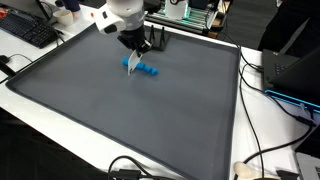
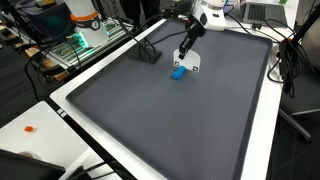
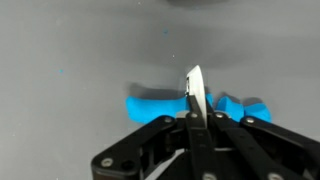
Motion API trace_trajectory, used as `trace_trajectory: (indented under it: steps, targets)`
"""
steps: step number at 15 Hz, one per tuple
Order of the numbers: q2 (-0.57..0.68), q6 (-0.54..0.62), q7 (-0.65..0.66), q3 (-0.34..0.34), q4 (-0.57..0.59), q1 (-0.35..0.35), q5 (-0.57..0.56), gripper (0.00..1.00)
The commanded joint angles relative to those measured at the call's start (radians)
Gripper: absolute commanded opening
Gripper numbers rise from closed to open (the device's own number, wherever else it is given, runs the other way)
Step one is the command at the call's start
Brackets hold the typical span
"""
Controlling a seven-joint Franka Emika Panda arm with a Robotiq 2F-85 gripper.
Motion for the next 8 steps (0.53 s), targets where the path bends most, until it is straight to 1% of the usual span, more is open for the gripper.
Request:
trace_trajectory:
  steps: [1, 8]
  targets:
    - [0.03, 0.045, 0.013, -0.011, -0.011, 0.006, -0.026, 0.01]
    - [0.045, 0.021, -0.012, -0.003, -0.026, 0.0, -0.009, 0.01]
